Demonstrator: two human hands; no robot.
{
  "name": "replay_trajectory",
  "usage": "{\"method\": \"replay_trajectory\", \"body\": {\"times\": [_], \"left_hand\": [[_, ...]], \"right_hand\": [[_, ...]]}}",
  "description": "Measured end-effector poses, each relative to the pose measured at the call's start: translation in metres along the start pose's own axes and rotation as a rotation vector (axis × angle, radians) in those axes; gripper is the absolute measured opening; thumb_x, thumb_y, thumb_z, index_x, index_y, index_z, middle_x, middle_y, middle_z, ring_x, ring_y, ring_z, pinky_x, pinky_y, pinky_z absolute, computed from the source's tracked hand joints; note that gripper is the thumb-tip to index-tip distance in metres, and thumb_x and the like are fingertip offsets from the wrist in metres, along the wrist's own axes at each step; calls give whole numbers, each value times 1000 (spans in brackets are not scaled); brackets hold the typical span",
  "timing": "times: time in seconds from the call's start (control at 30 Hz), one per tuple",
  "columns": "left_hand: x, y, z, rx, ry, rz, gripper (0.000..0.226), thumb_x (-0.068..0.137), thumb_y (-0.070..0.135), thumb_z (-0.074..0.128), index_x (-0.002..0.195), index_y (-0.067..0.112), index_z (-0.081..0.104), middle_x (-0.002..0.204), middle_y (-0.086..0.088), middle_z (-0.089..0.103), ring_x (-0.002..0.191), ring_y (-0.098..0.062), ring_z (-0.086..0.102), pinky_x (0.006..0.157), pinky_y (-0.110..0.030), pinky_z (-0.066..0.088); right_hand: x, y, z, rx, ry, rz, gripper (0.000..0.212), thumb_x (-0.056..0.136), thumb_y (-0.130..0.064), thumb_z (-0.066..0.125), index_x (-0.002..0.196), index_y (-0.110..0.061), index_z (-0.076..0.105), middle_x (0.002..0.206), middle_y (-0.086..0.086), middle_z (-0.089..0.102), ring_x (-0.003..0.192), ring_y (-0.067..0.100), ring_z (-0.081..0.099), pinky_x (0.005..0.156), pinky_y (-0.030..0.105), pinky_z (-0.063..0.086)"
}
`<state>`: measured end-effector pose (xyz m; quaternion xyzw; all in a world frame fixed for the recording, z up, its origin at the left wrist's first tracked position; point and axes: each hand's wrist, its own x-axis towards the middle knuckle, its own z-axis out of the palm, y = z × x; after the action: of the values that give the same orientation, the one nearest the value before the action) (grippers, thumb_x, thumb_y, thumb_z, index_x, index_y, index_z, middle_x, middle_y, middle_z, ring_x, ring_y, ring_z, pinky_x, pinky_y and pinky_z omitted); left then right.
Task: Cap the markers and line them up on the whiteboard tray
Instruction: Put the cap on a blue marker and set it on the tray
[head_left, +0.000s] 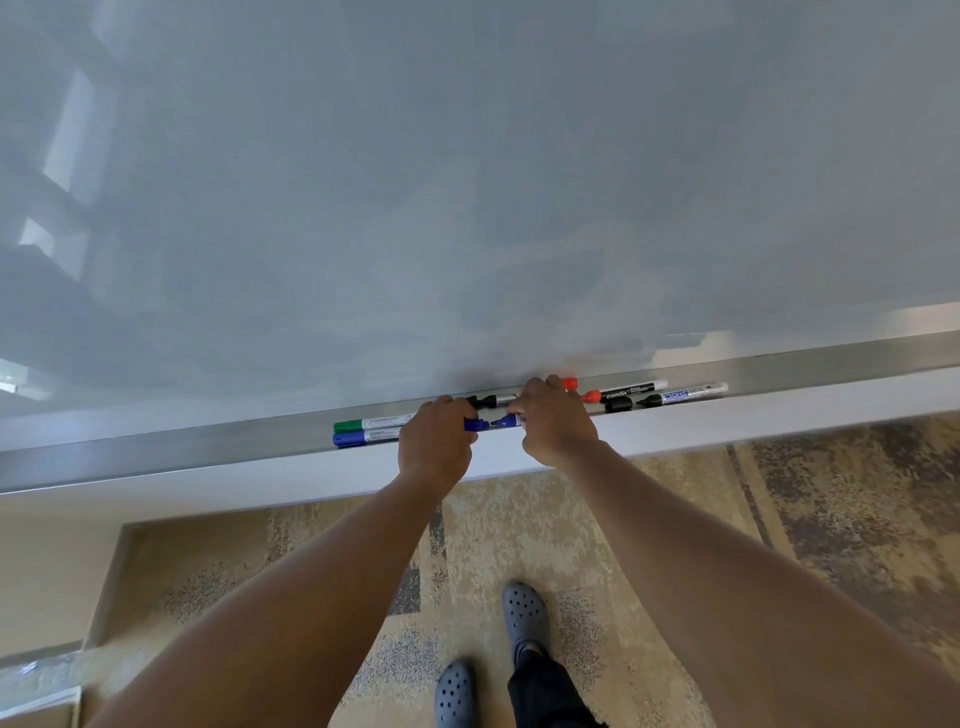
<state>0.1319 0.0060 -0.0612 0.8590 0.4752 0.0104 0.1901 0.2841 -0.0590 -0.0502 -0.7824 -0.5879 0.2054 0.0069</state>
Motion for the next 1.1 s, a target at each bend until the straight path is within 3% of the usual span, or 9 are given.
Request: {"method": "replay_trajectory", "body": {"times": [0.13, 0.4, 0.53, 0.8, 0.93, 1.1], "left_hand": [[-3, -1, -1, -56, 5, -44, 23, 90, 23, 68, 112, 28, 68, 106, 7, 66, 96, -15, 60, 73, -29, 50], [-8, -2, -19, -128, 53, -72, 19, 92, 21, 65, 109, 30, 67, 104, 7, 64, 93, -15, 59, 73, -34, 56], [-11, -3, -35, -176, 87, -75, 17, 93, 23, 63, 108, 30, 67, 106, 8, 65, 90, -11, 58, 70, -28, 52], [-22, -11, -65, -193, 159, -62, 15, 93, 23, 62, 104, 32, 68, 105, 10, 65, 90, -10, 57, 66, -24, 49], [-31, -14, -79, -202, 175, -57, 14, 93, 24, 62, 101, 35, 67, 102, 13, 64, 87, -9, 59, 69, -29, 53], [-43, -14, -95, -243, 209, -41, 14, 92, 26, 64, 101, 35, 68, 101, 15, 63, 88, -9, 59, 74, -30, 53]], "right_hand": [[-2, 0, -1, 1, 23, -2, 45, 78, -2, 59, 119, -20, 62, 115, 5, 52, 111, 26, 45, 98, 44, 41], [-8, -8, -13, 22, 97, -39, 36, 81, -7, 56, 114, -20, 58, 107, 4, 58, 102, 26, 45, 86, 40, 40], [-14, -14, -21, 69, 135, -69, 33, 87, -12, 52, 119, -21, 55, 110, 3, 55, 103, 24, 48, 81, 38, 40], [-29, -35, -40, 109, 194, -142, 29, 89, -11, 49, 113, -24, 59, 100, -1, 54, 82, 21, 56, 68, 31, 37], [-34, -46, -49, 114, 202, -155, 31, 84, -7, 53, 109, -25, 60, 98, -3, 53, 84, 21, 55, 70, 32, 35], [-43, -60, -60, 111, 247, -190, 39, 84, -7, 55, 118, -25, 59, 106, -1, 56, 92, 21, 56, 78, 35, 39]]}}
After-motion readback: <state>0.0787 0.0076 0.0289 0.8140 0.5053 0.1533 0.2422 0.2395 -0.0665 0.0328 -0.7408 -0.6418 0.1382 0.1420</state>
